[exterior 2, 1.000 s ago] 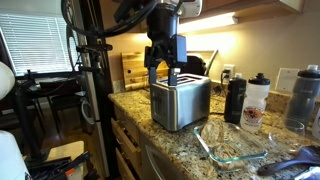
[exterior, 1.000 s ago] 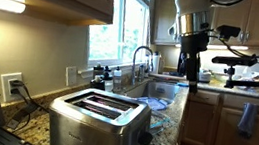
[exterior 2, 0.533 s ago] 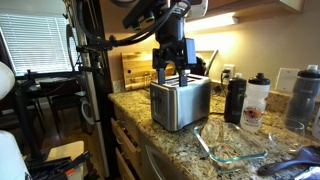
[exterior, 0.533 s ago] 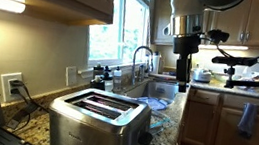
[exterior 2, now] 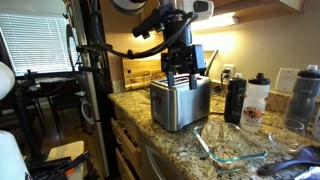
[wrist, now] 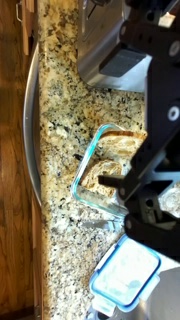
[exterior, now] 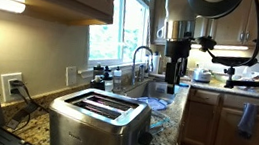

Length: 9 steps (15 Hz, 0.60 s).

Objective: Put one slice of bread in the bread toaster

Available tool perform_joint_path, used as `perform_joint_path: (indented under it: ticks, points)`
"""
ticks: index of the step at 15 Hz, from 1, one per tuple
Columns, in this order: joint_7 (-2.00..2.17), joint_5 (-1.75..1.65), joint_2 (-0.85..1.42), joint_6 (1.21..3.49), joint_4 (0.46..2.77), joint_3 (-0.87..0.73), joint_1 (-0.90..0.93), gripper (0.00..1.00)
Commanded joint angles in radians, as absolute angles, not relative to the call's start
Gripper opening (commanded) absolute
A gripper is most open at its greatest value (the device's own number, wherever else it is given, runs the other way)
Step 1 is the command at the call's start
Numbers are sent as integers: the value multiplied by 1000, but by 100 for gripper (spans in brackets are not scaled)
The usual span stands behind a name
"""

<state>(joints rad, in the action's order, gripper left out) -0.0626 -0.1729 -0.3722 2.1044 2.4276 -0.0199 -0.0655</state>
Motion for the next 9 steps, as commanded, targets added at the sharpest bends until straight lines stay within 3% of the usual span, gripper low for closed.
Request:
perform_joint_path:
  ticks: [1,9]
  points:
    - [-37,-168,-335,2169,2417,-28,-62,100]
    - [-27,-153,-269,2262,2413,-30,-62,100]
